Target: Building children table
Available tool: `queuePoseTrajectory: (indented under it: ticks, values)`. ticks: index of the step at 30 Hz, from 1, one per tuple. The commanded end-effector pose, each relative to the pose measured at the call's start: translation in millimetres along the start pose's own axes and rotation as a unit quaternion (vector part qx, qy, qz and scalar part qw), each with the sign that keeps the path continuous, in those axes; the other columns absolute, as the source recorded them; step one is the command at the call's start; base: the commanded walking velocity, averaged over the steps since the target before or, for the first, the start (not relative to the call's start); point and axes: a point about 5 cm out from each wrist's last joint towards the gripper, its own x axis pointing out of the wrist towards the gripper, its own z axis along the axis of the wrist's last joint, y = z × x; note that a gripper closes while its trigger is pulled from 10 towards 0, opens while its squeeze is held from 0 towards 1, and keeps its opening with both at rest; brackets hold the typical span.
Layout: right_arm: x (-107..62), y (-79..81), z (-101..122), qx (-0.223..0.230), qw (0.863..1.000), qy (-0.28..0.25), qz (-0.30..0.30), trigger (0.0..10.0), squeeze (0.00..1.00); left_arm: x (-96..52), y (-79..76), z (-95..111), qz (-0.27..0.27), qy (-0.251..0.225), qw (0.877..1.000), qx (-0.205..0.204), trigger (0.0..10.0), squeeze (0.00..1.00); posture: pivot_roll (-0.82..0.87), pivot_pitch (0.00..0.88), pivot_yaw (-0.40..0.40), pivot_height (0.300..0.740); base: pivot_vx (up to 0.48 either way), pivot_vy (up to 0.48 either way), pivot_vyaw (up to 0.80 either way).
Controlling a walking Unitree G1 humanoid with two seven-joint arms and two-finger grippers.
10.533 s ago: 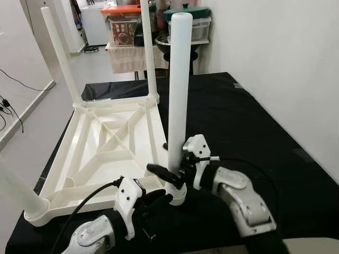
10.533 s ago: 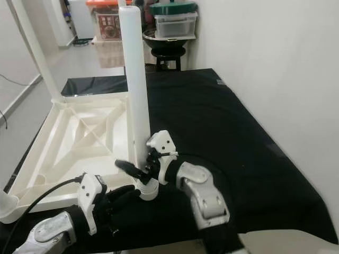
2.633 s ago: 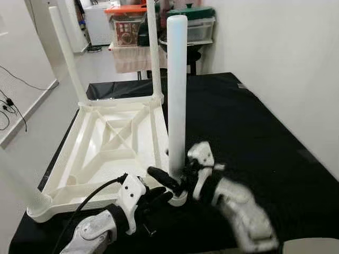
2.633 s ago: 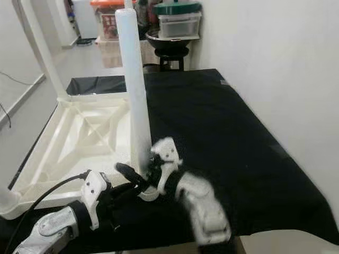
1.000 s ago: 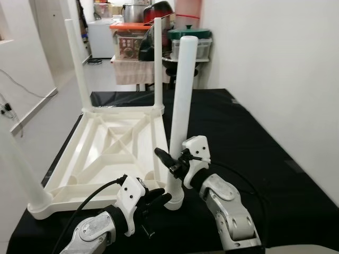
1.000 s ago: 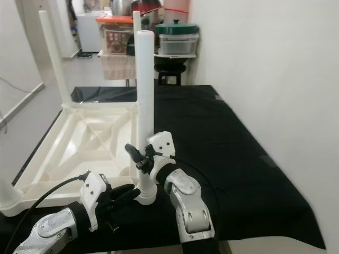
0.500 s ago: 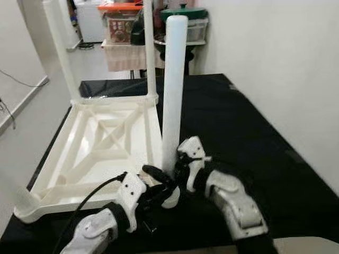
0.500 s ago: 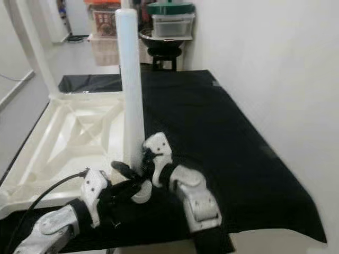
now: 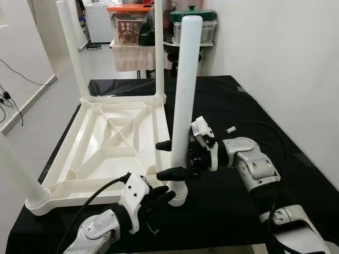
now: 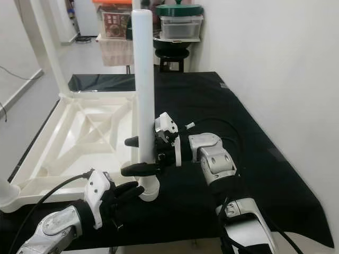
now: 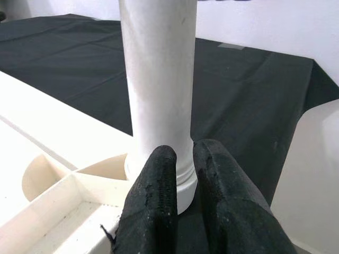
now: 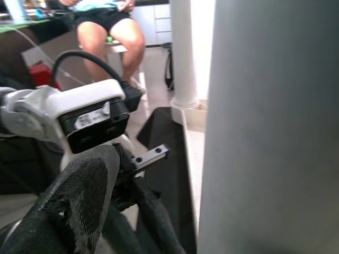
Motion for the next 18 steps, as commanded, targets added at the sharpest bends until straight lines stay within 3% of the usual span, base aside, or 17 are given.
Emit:
queuePoseTrajectory:
  ticks: [1,2,3,4,13,15,18]
  values:
    - [3.2,-0.6,3,-0.001,0.999,0.004,0.033,10.0,0.0,-1.1,-1.3,0,0.0,0.002,1.0,0.006,10.0,0.0,0.1,0.0,-0.061,0.74,0.0,0.0,0.0]
    - [3.6,-1.3,2,0.004,0.999,0.008,0.046,7.3,0.0,-1.7,-1.9,-1,-0.001,0.003,1.0,0.006,10.0,0.0,0.11,0.0,-0.062,0.74,0.0,0.0,0.0]
    - [3.6,-1.3,2,0.004,0.999,0.008,0.046,7.3,0.0,-1.7,-1.9,-1,-0.001,0.003,1.0,0.006,10.0,0.0,0.11,0.0,-0.062,0.74,0.0,0.0,0.0]
    - [4.6,-3.2,0,0.011,0.998,0.014,0.056,0.1,0.0,-3.0,-2.4,-2,-0.001,0.005,1.0,0.006,10.0,0.0,0.11,0.0,-0.062,0.74,0.0,0.0,0.0]
    - [2.0,-10.9,-20,0.033,0.999,0.016,0.02,0.0,0.0,-10.7,-3.9,-5,-0.002,0.015,1.0,0.002,10.0,0.0,0.11,0.0,-0.045,0.74,0.0,0.0,0.0]
    - [-5.9,-11.9,-29,0.026,0.999,0.024,-0.032,0.0,0.0,-12.6,-4.8,-6,-0.003,0.018,1.0,0.001,10.0,0.0,0.11,0.0,-0.042,0.74,0.0,0.0,0.0]
    - [-9.4,-12.4,-33,0.022,0.998,0.027,-0.054,0.0,0.0,-13.3,-5.1,-6,-0.003,0.018,1.0,0.0,10.0,0.0,0.11,0.0,-0.041,0.74,0.0,0.0,0.0]
